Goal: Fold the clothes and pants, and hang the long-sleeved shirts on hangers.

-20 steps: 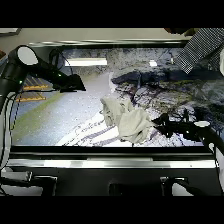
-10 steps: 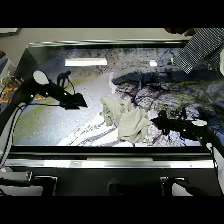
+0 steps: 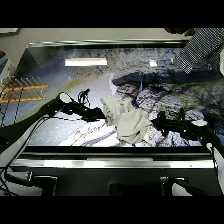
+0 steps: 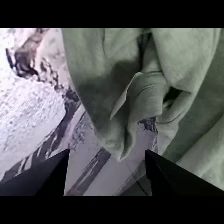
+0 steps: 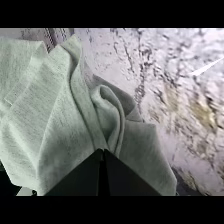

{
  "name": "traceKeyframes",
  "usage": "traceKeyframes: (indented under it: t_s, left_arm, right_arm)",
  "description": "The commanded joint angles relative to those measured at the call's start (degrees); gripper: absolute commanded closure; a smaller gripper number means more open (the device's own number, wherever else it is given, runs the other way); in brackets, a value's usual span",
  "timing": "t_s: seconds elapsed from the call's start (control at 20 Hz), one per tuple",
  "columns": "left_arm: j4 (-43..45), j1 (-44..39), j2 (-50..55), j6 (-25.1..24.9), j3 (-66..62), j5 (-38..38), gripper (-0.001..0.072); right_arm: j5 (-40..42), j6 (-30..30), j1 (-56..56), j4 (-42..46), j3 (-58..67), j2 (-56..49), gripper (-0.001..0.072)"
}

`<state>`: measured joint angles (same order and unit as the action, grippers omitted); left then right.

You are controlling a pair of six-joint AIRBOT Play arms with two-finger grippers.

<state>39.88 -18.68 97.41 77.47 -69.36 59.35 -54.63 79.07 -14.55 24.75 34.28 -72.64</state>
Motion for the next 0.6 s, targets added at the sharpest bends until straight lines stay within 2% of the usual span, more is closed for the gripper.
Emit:
traceKeyframes:
  t_s: [0.0,0.3,0.35,0.4,0.45,0.55]
  left_arm:
    - [-2.3,-2.7,1.6,-1.3,0.5,-2.6,0.0162]
    - [-6.5,-4.9,3.6,-2.1,0.5,-4.2,0.0164]
    - [-6.6,-5.1,4.0,-2.1,0.5,-4.4,0.0214]
    - [-7.0,-5.1,4.0,-2.1,0.5,-4.4,0.0411]
    - [-7.6,-4.7,3.8,-2.2,0.2,-4.3,0.0696]
    - [-7.9,-3.4,2.7,-2.1,-2.5,-3.0,0.0688]
  right_arm:
    - [-1.5,0.2,0.0,0.0,0.0,0.0,0.0681]
    - [-2.1,0.2,0.0,0.0,0.0,0.4,0.0681]
    - [-2.0,0.2,0.0,0.0,0.0,0.9,0.0681]
    - [-1.7,0.2,0.0,0.0,0.0,1.6,0.0681]
    - [-1.3,0.2,0.0,0.0,0.0,2.5,0.0681]
    - [0.0,-0.3,0.0,0.0,0.2,5.1,0.0682]
